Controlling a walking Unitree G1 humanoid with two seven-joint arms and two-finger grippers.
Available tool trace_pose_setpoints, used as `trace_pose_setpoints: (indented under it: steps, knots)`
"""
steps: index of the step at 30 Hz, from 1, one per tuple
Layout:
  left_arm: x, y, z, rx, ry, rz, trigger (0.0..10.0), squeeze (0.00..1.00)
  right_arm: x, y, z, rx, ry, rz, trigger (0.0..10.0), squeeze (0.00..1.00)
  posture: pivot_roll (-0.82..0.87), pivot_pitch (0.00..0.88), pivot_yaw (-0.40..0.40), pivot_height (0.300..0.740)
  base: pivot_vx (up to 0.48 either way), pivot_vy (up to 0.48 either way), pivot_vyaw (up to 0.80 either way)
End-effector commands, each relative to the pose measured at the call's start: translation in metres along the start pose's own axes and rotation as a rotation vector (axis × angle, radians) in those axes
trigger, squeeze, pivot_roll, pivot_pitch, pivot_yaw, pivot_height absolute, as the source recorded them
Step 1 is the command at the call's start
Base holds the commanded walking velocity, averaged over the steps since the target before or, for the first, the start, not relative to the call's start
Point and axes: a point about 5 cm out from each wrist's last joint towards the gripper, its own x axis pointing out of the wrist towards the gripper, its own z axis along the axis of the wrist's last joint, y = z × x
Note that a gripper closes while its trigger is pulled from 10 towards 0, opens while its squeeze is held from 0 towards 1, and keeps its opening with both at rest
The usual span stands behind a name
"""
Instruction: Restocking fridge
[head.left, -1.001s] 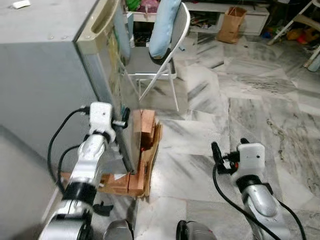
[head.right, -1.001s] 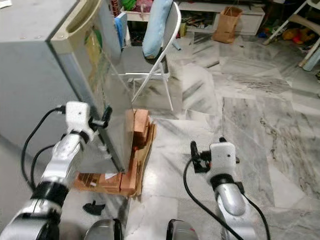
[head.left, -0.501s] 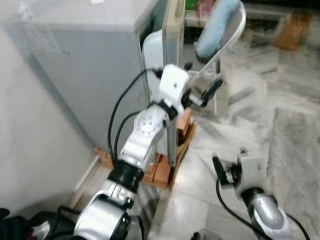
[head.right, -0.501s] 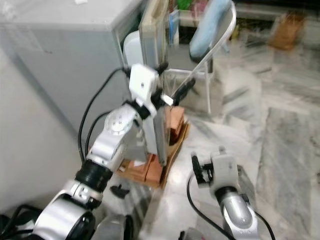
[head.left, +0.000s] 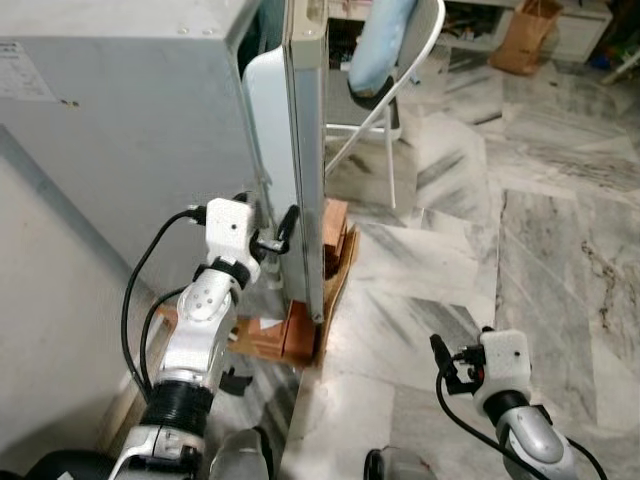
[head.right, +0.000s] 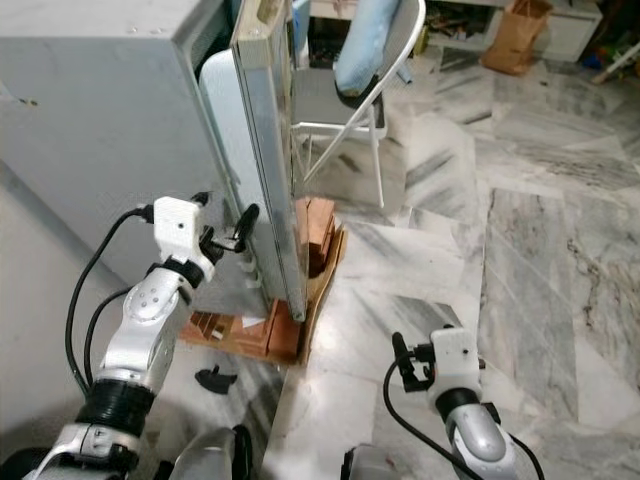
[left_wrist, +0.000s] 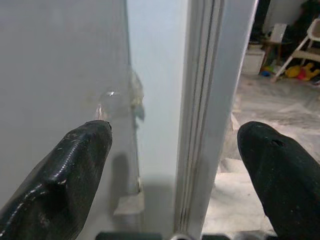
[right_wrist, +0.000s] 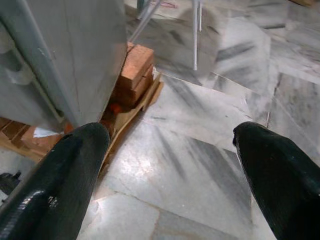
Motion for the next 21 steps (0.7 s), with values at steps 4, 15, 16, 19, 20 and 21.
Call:
trace_pose_setpoints:
  steps: [4, 15, 16, 19, 20, 21]
  knots:
    - [0.009, -0.006, 0.004, 0.018, -0.009, -0.03, 10.0, 0.0, 0.002, -0.005, -0.017, 0.006, 0.032, -0.005, 10.0, 0.0, 0.03, 0.076, 0.004, 0.74, 0.0, 0.0, 0.0]
    - [0.025, 0.004, 0.002, 0.004, 0.002, 0.049, 10.0, 0.0, 0.022, -0.009, -0.035, 0.012, 0.072, -0.014, 10.0, 0.0, 0.01, 0.084, 0.009, 0.74, 0.0, 0.0, -0.19]
    - [0.028, 0.006, 0.003, 0.002, 0.006, 0.07, 10.0, 0.0, 0.024, -0.01, -0.04, 0.015, 0.093, -0.018, 10.0, 0.0, 0.01, 0.085, 0.009, 0.74, 0.0, 0.0, -0.52]
    - [0.035, 0.007, 0.006, -0.003, -0.001, 0.078, 10.0, 0.0, 0.028, -0.012, -0.041, 0.006, 0.085, -0.023, 10.0, 0.0, 0.0, 0.09, 0.01, 0.74, 0.0, 0.0, 0.0]
    - [0.037, 0.007, 0.008, 0.0, -0.006, 0.077, 10.0, 0.0, 0.031, -0.012, -0.038, 0.002, 0.068, -0.02, 10.0, 0.0, 0.0, 0.09, 0.012, 0.74, 0.0, 0.0, 0.0]
    - [0.039, 0.007, 0.009, 0.002, -0.011, 0.077, 10.0, 0.0, 0.034, -0.012, -0.035, -0.001, 0.052, -0.017, 10.0, 0.0, 0.0, 0.09, 0.012, 0.74, 0.0, 0.0, 0.0]
